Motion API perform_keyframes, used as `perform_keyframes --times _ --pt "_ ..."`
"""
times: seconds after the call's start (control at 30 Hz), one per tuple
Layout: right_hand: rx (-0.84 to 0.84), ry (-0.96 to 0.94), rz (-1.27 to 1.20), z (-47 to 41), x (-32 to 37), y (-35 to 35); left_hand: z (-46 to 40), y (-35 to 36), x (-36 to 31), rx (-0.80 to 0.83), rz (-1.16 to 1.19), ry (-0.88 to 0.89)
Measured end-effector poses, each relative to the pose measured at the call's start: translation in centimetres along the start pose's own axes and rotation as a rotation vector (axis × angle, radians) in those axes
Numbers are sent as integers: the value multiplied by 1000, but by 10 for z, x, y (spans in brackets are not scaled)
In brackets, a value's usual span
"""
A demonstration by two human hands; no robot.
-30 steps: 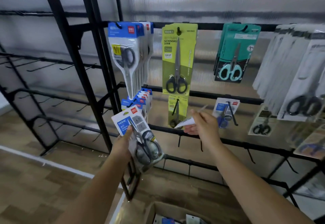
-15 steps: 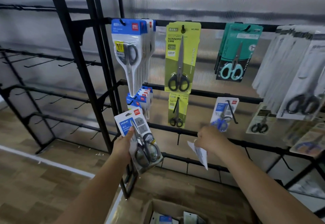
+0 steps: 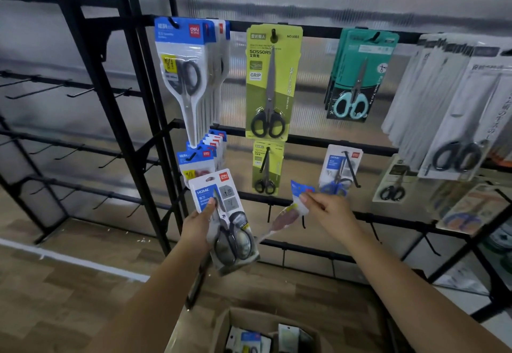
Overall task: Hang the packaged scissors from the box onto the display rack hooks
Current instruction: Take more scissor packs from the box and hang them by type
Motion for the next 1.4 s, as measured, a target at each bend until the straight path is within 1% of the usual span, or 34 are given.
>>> perform_keyframes --times 0.1,0.23,0.3,0.37,0.5,0.63,0.73,0.83,0.9,1.0,1.13,1.23,1.4 --pt "-29 80 -259 -5 -2 5 1 1 -3 21 7 10" --pt "-31 265 -592 -9 -13 13 0 -3 -4 34 41 5" --pt "-28 315 -689 -13 -17 13 0 -7 -5 44 12 -10" --pt "-8 319 -758 -17 -14 15 -2 -13 -6 54 -20 -17" --pt "70 266 -768 -25 14 40 -7 -34 -9 -7 -1 4" --pt "161 194 -692 -31 56 87 -11 -67 -21 -77 35 52" --pt "231 150 -644 -39 91 122 -13 -93 -34 -80 70 124" --pt "267 157 -663 -47 117 151 -19 -116 -46 -91 105 146" --pt "263 198 -698 -52 128 166 -24 -127 -54 -74 141 137" --pt "238 218 -677 -64 141 182 -35 -139 -59 -44 173 138" --pt "198 173 -565 -80 152 192 -52 -151 -65 -21 162 129" --pt "169 185 -483 -84 148 198 -65 -157 -65 1 152 104" --pt "12 151 -356 -87 145 199 -84 -162 -64 15 161 80"
Point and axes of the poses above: each hand's wrist, its own z-axis away from the middle knuckle, its own y-axis out of the palm, x = y × z, the point moved 5 cm from there along -z, towards the middle knuckle, and after that the axes turned 10 degrees about y, right-handed, at the moved point
